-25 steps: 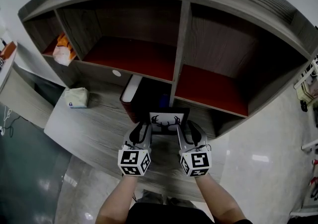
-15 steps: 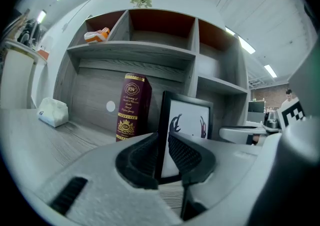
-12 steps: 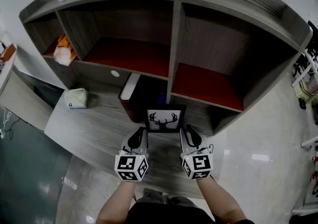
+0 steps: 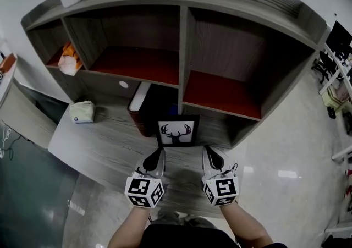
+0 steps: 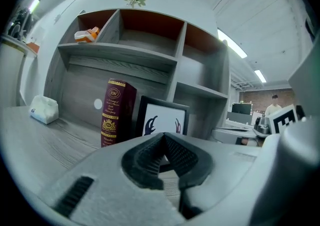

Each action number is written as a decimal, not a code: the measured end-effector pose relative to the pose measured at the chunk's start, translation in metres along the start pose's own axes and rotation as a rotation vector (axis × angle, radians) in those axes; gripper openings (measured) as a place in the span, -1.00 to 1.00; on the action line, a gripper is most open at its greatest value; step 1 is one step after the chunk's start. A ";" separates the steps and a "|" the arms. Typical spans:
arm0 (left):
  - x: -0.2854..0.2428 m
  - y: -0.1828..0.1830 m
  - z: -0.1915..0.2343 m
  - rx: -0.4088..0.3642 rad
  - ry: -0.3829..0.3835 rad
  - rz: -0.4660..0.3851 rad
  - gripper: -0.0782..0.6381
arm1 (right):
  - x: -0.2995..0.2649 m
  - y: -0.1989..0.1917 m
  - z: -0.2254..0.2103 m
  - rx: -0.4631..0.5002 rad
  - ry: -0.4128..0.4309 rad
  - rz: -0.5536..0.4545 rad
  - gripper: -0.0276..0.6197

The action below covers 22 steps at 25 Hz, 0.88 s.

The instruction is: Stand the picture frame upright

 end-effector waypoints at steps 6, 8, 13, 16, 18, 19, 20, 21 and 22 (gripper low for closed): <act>0.011 0.021 -0.018 -0.014 -0.052 -0.065 -0.80 | 0.020 0.009 0.004 -0.037 0.020 -0.016 -0.91; 0.014 0.026 -0.022 -0.025 -0.058 -0.078 -0.80 | 0.025 0.011 0.006 -0.041 0.021 -0.016 -0.91; 0.022 0.034 -0.025 -0.048 -0.049 -0.094 -0.80 | 0.038 0.015 0.010 -0.052 0.013 -0.008 -0.91; 0.026 0.035 -0.028 -0.056 -0.053 -0.081 -0.80 | 0.044 0.016 0.011 -0.063 0.009 0.001 -0.91; 0.030 0.036 -0.029 -0.070 -0.050 -0.072 -0.80 | 0.047 0.015 0.010 -0.063 0.006 0.007 -0.91; 0.031 0.035 -0.030 -0.075 -0.050 -0.067 -0.80 | 0.049 0.015 0.010 -0.065 0.004 0.009 -0.91; 0.032 0.034 -0.030 -0.078 -0.051 -0.061 -0.80 | 0.050 0.014 0.009 -0.069 0.001 0.011 -0.91; 0.033 0.033 -0.031 -0.079 -0.053 -0.055 -0.80 | 0.051 0.013 0.009 -0.073 -0.003 0.014 -0.91; 0.034 0.031 -0.032 -0.079 -0.054 -0.049 -0.80 | 0.052 0.012 0.008 -0.076 -0.006 0.017 -0.91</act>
Point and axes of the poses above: the fingertips, and each gripper's own axes: x backward along the fingers, z to its left, y out of its top, the point moved 5 cm from there along x, backward along the fingers, and after that the axes turned 15 degrees about -x, right-handed, at the moved point
